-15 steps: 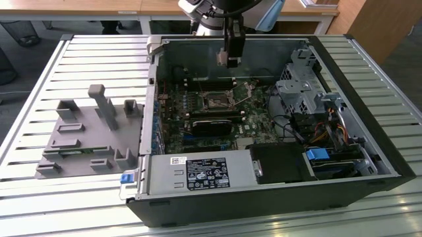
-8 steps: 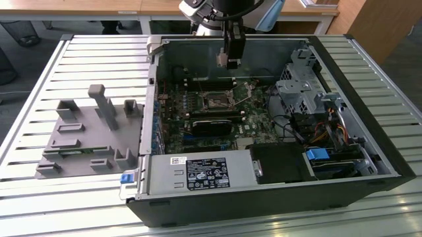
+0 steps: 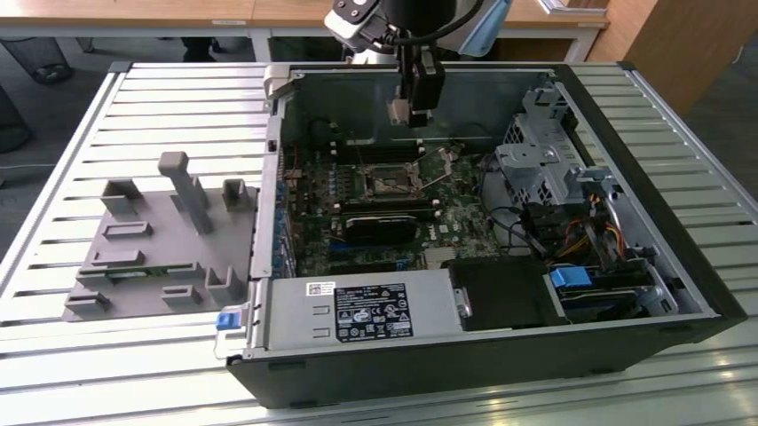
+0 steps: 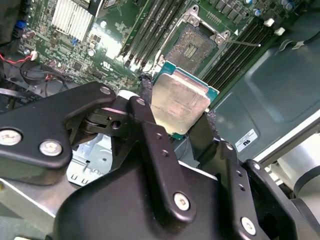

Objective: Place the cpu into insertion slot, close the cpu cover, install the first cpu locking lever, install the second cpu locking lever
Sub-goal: 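Place the cpu into insertion slot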

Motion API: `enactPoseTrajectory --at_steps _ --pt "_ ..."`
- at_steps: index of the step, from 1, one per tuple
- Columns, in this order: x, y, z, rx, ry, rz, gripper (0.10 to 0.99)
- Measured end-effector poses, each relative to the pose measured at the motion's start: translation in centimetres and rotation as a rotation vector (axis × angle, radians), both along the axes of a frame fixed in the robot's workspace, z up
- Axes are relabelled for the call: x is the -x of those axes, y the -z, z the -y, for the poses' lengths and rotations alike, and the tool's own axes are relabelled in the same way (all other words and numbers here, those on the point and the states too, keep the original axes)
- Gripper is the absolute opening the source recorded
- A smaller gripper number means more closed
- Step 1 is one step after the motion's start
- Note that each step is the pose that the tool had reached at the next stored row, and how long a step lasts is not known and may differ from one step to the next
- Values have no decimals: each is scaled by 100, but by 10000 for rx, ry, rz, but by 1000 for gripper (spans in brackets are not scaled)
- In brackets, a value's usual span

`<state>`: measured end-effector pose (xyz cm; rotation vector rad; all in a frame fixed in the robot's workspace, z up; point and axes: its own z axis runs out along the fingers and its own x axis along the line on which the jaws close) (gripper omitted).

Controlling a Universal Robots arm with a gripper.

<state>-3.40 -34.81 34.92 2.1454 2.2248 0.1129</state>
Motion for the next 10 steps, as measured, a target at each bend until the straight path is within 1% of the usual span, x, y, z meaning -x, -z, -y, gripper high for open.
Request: enactPoseTrajectory --at_steps 10 --pt "0 88 -1 0 0 0 541"
